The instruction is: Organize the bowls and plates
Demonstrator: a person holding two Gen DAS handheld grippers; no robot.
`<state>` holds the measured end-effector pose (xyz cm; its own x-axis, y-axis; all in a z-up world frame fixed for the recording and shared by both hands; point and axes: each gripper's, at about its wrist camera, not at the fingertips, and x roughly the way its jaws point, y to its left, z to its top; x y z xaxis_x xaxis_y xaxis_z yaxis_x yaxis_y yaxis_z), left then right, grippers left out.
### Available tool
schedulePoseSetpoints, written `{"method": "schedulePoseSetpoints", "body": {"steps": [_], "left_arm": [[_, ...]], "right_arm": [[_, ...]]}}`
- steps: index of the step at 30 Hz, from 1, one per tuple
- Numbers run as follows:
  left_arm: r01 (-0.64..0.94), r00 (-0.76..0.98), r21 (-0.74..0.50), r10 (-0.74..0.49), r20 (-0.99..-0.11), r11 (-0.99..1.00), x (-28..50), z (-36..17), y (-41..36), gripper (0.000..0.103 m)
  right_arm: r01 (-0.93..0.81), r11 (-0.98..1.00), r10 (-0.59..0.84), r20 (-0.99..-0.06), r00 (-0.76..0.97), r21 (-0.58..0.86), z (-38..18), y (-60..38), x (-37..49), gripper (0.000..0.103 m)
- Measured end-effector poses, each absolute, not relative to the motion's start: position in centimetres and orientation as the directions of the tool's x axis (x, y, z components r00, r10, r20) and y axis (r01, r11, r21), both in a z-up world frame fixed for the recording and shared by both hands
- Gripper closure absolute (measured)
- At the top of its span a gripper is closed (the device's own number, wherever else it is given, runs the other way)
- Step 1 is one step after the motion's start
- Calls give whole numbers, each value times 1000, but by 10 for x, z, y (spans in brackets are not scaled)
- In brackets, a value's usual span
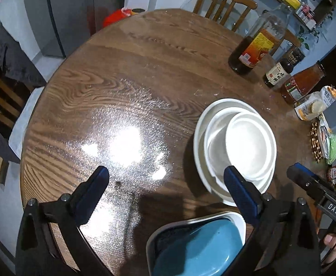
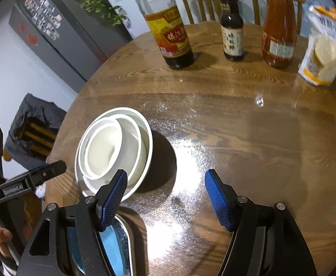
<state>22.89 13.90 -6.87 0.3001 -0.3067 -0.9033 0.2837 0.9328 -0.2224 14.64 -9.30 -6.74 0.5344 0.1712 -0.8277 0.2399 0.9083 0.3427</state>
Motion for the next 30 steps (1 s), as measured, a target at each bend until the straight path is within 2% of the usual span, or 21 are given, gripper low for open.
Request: {"method": "schedulePoseSetpoints", "body": {"steps": [10, 16, 30], "left_arm": [[245, 236, -241, -299, -925, 939, 248, -86, 137, 15], [246, 231, -236, -293, -928, 940, 254, -88, 134, 15], [263, 202, -171, -228, -953, 949, 267, -102, 118, 15]], "right_arm": [[275, 889, 190, -841, 507, 367, -79, -94, 154, 35], [294, 880, 199, -852, 484, 373, -89, -97, 165, 41], [302, 892, 181, -878, 444, 337, -97, -96, 182, 41]]}}
